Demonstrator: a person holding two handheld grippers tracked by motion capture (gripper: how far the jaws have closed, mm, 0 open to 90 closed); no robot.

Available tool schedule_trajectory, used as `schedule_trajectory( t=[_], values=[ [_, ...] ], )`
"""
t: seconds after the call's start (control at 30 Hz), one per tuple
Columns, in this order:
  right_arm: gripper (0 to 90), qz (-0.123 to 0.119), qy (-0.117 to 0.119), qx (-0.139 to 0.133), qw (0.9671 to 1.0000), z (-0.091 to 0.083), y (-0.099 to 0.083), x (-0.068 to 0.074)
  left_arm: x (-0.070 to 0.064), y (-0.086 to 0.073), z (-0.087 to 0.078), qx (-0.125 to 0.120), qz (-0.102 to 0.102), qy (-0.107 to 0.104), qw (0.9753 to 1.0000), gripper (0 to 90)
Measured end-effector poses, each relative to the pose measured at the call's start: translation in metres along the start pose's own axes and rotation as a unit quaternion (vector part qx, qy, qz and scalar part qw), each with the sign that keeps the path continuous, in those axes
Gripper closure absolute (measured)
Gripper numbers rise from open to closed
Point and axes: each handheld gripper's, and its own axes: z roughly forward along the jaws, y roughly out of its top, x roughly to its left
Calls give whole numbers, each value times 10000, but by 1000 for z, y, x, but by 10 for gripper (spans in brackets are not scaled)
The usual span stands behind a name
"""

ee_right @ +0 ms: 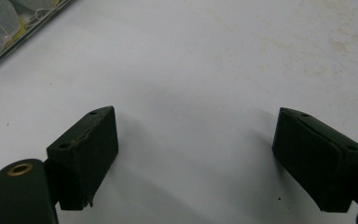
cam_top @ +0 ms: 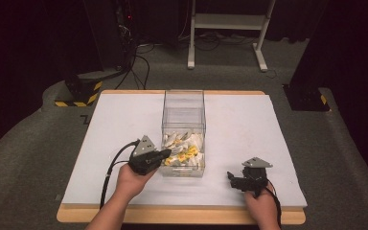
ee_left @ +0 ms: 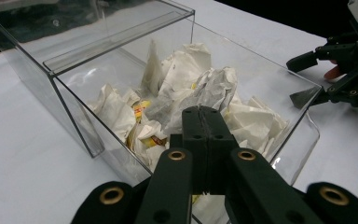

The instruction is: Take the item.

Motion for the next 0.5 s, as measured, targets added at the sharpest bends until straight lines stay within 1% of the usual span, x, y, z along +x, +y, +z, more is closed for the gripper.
schedule_trajectory(
  t=[0.03, 0.2, 0.27, 0.5],
  values=[
    [141, -6, 1, 0, 10000, 0, 0, 0, 0, 0, -1, -48, -21, -10, 10000, 896],
    [142, -5, 1, -1, 10000, 0, 0, 0, 0, 0, -2, -115, -18, -20, 9999, 896],
    [141, -6, 0, -2, 10000, 0, 0, 0, -1, 0, -3, -166, -50, -15, 9998, 896],
    [141, -6, 0, -1, 10000, 0, 0, 0, -1, 2, -7, -291, -31, -21, 9996, 896]
  ],
)
